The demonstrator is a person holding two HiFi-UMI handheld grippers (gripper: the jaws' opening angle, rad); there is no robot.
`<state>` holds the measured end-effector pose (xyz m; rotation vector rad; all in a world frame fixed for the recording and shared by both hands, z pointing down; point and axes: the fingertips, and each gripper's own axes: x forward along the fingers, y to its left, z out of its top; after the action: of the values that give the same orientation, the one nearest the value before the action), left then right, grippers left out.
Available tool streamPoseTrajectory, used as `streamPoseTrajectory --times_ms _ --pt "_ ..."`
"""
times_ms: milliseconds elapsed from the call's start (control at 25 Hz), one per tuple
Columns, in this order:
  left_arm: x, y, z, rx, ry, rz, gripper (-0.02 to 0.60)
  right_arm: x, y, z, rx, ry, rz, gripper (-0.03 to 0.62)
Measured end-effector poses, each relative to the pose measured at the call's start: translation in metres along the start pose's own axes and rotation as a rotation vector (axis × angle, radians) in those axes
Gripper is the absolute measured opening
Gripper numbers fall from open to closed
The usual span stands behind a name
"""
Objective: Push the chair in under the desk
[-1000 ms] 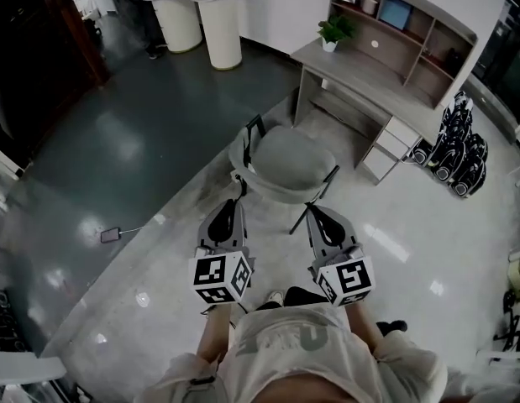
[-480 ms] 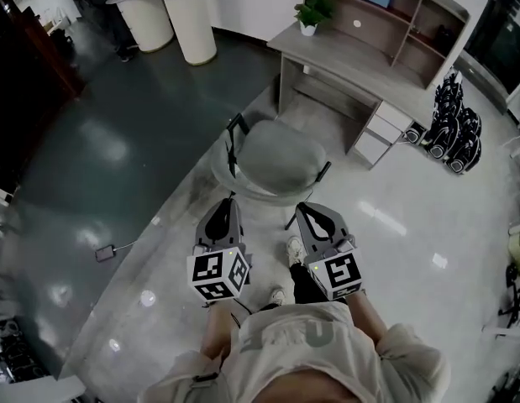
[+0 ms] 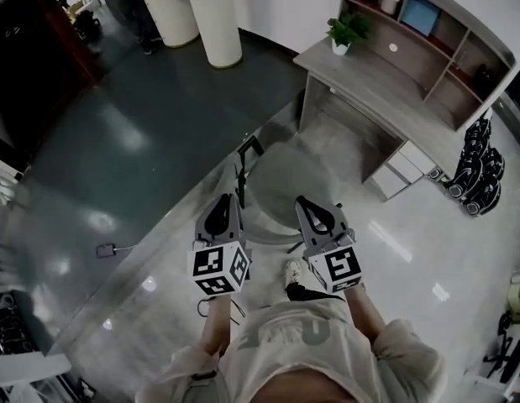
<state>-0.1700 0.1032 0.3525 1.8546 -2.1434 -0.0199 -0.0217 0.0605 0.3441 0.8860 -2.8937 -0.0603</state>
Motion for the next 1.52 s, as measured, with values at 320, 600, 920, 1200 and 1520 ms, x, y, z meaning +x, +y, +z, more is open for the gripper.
streamPoseTrajectory --times_ms 320,600,920,1200,1520 --pt "0.057 0.016 -0.001 -0.035 0.02 0.062 0.048 0.06 -0.019 -0.016 0.028 0.02 0.14 0.02" --pt "0.078 0.056 -0.01 -0.098 0.079 0.076 0.049 0.098 -0.009 -0.027 0.082 0.065 0.142 0.02" --pt "0.088 0.08 -0.013 -0.131 0.13 0.038 0.057 0.117 0.012 -0.029 0.132 0.087 0.19 0.021" --pt "0.09 0.094 -0.06 -0.238 0.217 0.017 0.204 0.129 0.06 -0.067 0.105 0.191 0.316 0.256" --pt "0.07 0.124 -0.181 -0.363 0.511 0.083 0.206 0.113 0.141 -0.159 0.093 0.439 0.506 0.258"
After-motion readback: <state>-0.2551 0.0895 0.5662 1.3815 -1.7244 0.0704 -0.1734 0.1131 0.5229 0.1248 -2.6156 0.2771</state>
